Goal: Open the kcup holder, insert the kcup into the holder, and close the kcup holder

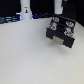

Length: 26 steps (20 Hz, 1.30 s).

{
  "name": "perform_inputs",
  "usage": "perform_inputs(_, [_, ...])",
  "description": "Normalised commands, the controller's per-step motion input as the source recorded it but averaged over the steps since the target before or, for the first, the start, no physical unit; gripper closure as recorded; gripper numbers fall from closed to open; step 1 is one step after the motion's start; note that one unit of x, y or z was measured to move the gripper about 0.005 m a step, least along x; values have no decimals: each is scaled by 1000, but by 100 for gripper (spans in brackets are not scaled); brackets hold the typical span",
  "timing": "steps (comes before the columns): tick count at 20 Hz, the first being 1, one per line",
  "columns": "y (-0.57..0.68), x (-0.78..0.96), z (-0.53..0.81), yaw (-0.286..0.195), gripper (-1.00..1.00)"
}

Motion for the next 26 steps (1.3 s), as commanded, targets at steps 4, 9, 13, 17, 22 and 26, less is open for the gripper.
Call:
perform_inputs(4, [628,119,0,111,100])
perform_inputs(9, [471,-1,-37,118,100])
perform_inputs(13, [429,-1,-111,128,100])
perform_inputs(17, [294,143,-178,103,100])
perform_inputs(22, [135,68,-196,62,100])
perform_inputs(26, [-51,-40,-201,1,100])
